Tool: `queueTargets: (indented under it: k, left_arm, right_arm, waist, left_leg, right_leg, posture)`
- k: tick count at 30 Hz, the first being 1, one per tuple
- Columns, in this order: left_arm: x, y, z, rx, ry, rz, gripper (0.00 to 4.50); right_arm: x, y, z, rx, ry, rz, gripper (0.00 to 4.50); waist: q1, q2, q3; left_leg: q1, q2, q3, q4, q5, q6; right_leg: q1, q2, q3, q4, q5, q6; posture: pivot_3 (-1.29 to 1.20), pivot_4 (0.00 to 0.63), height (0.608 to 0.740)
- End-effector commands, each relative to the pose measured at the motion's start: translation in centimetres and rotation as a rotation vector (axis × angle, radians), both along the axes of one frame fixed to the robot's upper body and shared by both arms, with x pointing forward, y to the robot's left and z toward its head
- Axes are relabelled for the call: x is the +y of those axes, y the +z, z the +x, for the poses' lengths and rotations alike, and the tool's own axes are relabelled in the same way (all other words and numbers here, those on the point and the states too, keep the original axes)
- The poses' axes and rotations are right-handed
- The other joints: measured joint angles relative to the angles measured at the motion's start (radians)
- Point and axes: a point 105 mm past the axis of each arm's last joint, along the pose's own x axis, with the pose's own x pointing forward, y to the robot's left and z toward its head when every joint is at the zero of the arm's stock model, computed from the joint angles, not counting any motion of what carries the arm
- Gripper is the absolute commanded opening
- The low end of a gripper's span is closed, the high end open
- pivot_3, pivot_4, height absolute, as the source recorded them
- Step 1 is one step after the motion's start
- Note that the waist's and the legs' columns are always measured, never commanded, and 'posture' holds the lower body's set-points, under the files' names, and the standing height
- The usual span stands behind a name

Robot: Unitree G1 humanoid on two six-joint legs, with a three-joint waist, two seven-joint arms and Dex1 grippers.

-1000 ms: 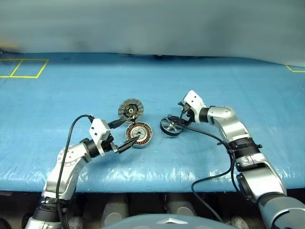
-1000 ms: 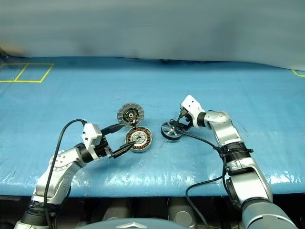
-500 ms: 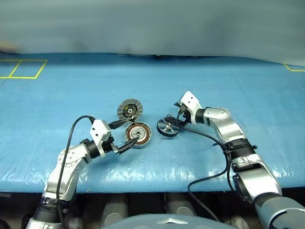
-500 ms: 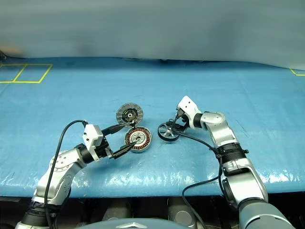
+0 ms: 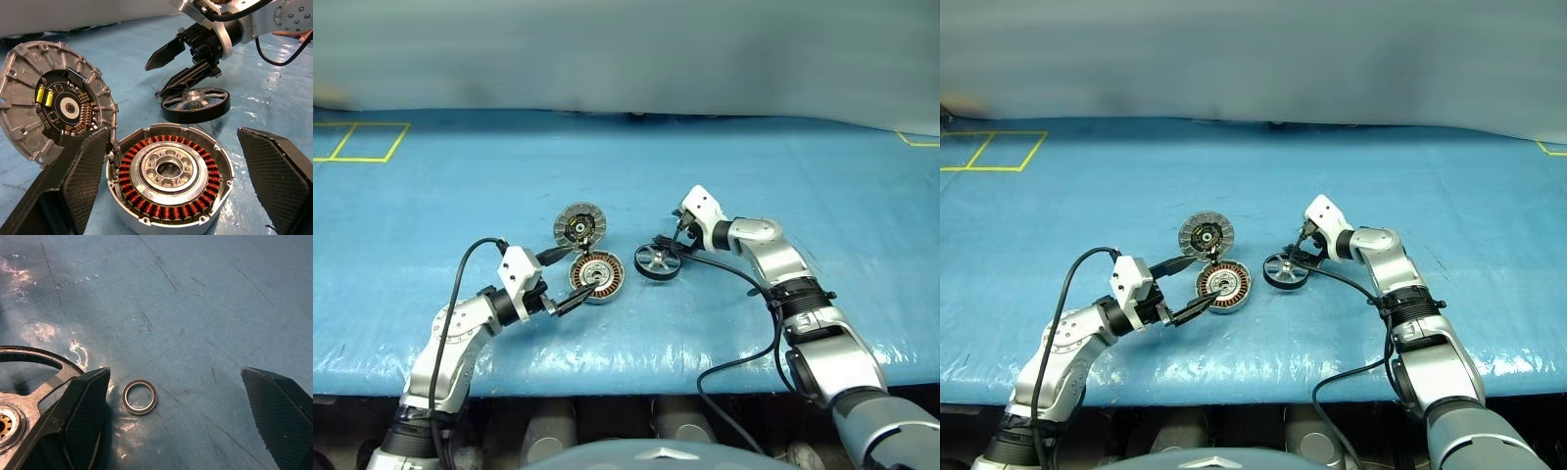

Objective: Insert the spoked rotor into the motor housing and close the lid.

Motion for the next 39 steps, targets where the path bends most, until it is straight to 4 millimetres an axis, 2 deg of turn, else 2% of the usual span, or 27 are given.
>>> queueTargets:
  k: [1,8,14,30,34,39]
  left_arm:
    - [-0.2,0.8,-0.1,-0.036,-0.005,-0.006,4.47]
    - [-0.2,0.8,-0.1,-0.039,-0.003,-0.002,4.47]
    - [-0.2,0.8,0.0,-0.04,0.002,-0.002,4.47]
    - [0.1,0.6,-0.1,-0.035,0.016,0.005,4.47]
    - [0.1,0.6,-0.2,-0.031,0.014,0.006,4.47]
    - [0.3,0.6,-0.2,-0.029,0.019,0.01,4.47]
  right_arm:
    - [-0.3,-1.6,-0.5,0.041,0.005,-0.062,4.5]
    - [-1.1,-2.6,-0.4,0.051,-0.015,-0.149,4.5]
    - [-1.3,-2.7,-0.3,0.051,-0.009,-0.178,4.5]
    - [-0.2,-3.5,-1.9,0.099,0.052,-0.108,4.5]
    - [0.0,-3.0,-1.6,0.065,0.025,-0.071,4.5]
    - [0.9,-1.2,-0.7,0.005,0.006,0.018,4.5]
  waist:
    - [0.0,0.0,0.0]
    - [0.0,0.0,0.0]
    - [0.0,-0.001,-0.001]
    - [-0.001,-0.002,-0.001]
    - [-0.001,-0.002,-0.001]
    - [-0.01,-0.002,-0.001]
  left_leg:
    - [0.0,0.0,0.0,0.0,0.0,0.0]
    - [0.001,0.0,0.0,0.0,0.0,0.0]
    - [0.002,0.0,0.0,0.0,0.0,0.0]
    - [0.003,0.0,0.0,-0.005,0.0,0.0]
    - [0.003,0.001,0.0,-0.006,0.0,0.0]
    - [0.004,0.001,0.0,-0.005,0.0,0.0]
  right_leg:
    - [0.0,0.0,0.0,0.0,0.0,0.0]
    - [0.001,0.0,0.0,0.0,0.0,-0.001]
    - [0.002,0.0,0.0,-0.001,-0.003,-0.005]
    - [0.002,0.0,0.0,-0.002,-0.003,-0.004]
    - [0.001,0.0,-0.001,-0.002,-0.003,-0.004]
    - [0.001,0.0,0.0,-0.002,-0.003,-0.004]
  posture:
    - [0.0,0.15,0.74]
    - [0.0,0.15,0.74]
    - [0.0,0.15,0.74]
    - [0.0,0.15,0.74]
    - [0.0,0.15,0.74]
    - [0.0,0.15,0.74]
